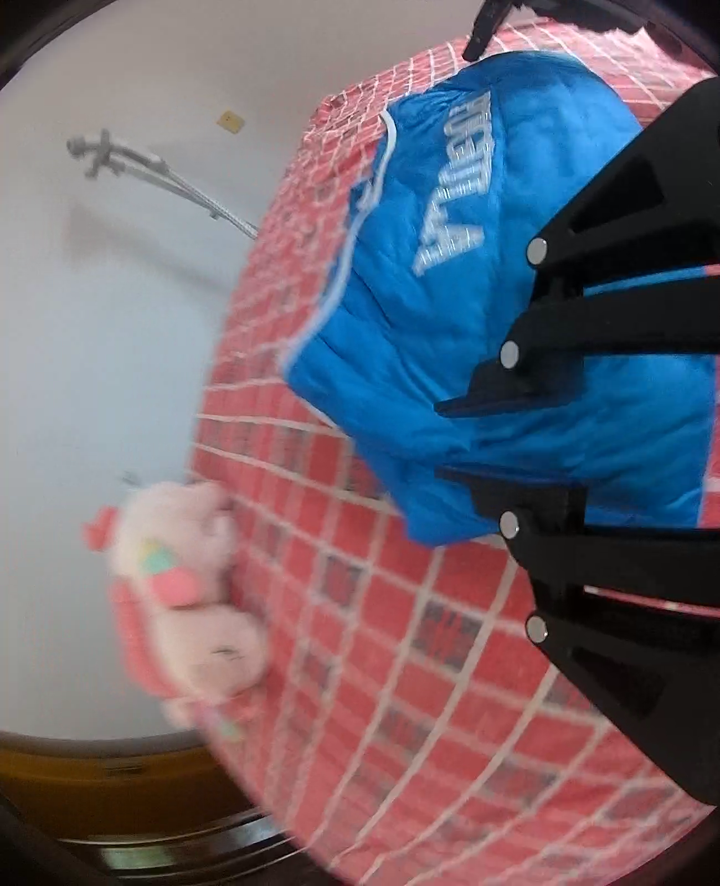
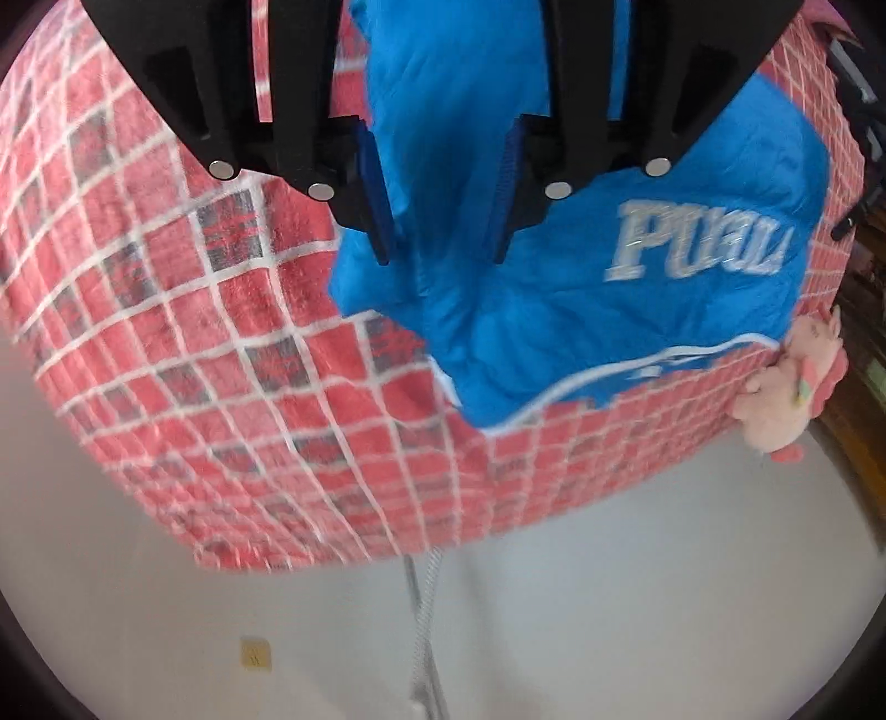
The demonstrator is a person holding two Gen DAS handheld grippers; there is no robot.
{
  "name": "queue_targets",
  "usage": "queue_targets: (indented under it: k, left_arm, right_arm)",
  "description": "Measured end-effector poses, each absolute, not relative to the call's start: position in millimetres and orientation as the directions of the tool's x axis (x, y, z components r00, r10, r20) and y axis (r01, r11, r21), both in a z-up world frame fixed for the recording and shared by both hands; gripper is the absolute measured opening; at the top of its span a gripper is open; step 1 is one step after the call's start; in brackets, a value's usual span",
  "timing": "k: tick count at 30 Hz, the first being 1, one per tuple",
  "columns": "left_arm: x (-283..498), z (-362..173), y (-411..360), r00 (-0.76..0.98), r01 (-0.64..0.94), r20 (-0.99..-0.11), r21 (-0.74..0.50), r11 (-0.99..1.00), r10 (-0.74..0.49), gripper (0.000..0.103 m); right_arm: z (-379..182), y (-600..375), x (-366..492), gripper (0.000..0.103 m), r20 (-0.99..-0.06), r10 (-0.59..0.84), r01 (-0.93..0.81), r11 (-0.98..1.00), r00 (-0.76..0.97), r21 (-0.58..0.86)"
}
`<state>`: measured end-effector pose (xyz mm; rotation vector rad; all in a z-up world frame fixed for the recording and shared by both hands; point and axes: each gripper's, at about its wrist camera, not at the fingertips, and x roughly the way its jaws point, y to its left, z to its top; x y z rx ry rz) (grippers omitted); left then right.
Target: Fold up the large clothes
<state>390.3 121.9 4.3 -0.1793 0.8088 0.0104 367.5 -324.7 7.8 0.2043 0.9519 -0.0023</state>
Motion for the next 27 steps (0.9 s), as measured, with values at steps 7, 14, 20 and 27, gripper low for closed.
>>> queue_targets:
  k: [7,14,20,27]
  left_arm:
    - [380.0,8.2,30.0,0.7,0.088,-0.704,-0.088,0.992,-0.125,0.02]
    - [392.9,-58.6,6.7,0.632,0.128,-0.765,-0.055,0.99,-0.124,0.022]
    - [384.4,-59.0,12.6,0.636,0.102,-0.761,-0.083,0.991,-0.129,0.021]
    - [367.9,-35.9,7.9,0.674,0.072,-0.735,-0.029,0.997,-0.069,0.026]
  right_arm:
    - [10.5,-261.6,348.8,0.036,-0.812,0.124,-0.009,0.989,0.57,0.145]
    - [-36.9,-243.8,355.0,0.034,-0.853,0.072,0.001,0.996,0.517,0.085]
    - [-41.9,-241.4,345.1,0.034,-0.833,0.056,-0.004,0.998,0.55,0.065]
    - [-20.0,-241.3,329.9,0.036,-0.83,0.083,-0.032,0.996,0.552,0.078]
